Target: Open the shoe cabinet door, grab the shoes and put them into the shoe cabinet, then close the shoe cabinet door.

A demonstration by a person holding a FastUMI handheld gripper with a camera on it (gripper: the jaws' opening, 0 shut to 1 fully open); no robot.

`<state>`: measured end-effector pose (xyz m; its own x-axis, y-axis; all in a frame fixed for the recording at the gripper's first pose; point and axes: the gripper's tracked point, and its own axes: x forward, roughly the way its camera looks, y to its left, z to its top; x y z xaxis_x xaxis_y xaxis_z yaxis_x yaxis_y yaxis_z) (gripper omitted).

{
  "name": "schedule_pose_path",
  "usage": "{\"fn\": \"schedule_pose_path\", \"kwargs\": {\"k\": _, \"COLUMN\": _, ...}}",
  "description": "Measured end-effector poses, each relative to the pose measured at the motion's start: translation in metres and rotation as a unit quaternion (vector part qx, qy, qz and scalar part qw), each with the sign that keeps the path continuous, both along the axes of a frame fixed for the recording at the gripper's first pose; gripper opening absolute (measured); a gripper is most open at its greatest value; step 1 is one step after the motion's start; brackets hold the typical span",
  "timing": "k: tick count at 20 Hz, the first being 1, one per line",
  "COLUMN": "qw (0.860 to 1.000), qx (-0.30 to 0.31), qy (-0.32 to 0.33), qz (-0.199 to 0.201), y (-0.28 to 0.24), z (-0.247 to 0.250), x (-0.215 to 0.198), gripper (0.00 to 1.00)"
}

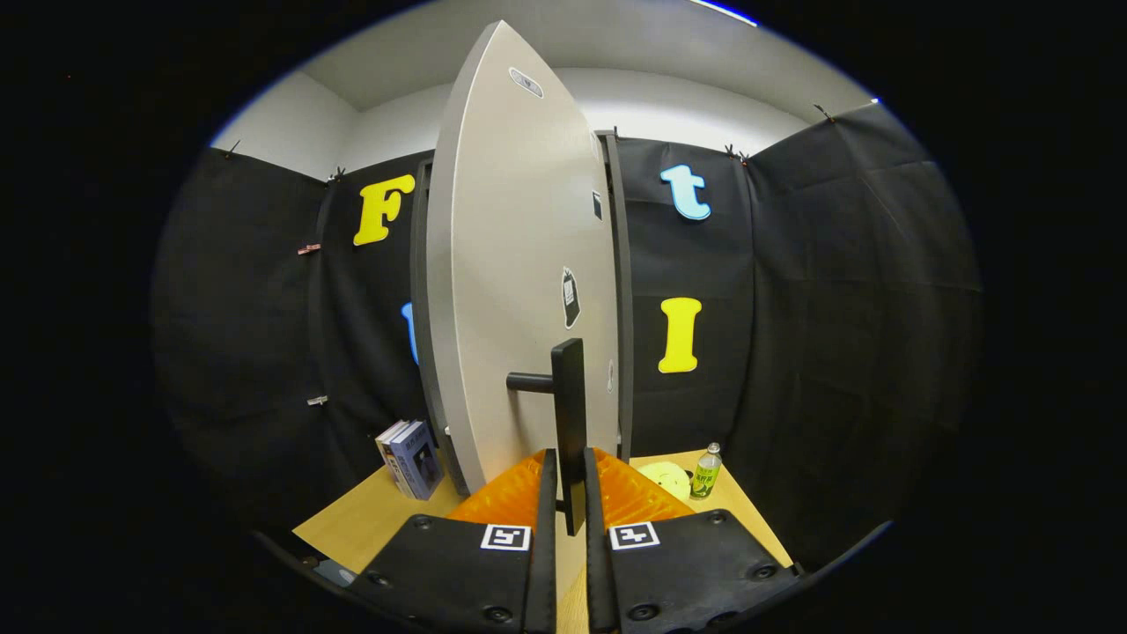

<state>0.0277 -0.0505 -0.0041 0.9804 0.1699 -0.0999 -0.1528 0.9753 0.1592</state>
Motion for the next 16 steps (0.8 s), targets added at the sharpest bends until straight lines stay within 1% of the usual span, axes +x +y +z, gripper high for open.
{"fn": "schedule_pose_path", "kwargs": {"k": 9, "qw": 1.000, "qx": 0.000, "qy": 0.006, "qz": -0.016, "y": -0.048, "z": -0.004, "x": 0.004, "gripper": 0.18}}
{"fn": "schedule_pose_path", "kwargs": {"k": 13, "qw": 0.999, "qx": 0.011, "qy": 0.010, "qz": -0.032, "y": -0.079, "z": -0.006, "x": 0.006, "gripper": 0.13}}
{"fn": "schedule_pose_path", "kwargs": {"k": 15, "qw": 0.999, "qx": 0.016, "qy": 0.010, "qz": -0.042, "y": -0.095, "z": -0.008, "x": 0.005, "gripper": 0.12}}
{"fn": "schedule_pose_path", "kwargs": {"k": 16, "qw": 0.999, "qx": 0.025, "qy": 0.010, "qz": -0.039, "y": -0.093, "z": -0.008, "x": 0.004, "gripper": 0.12}}
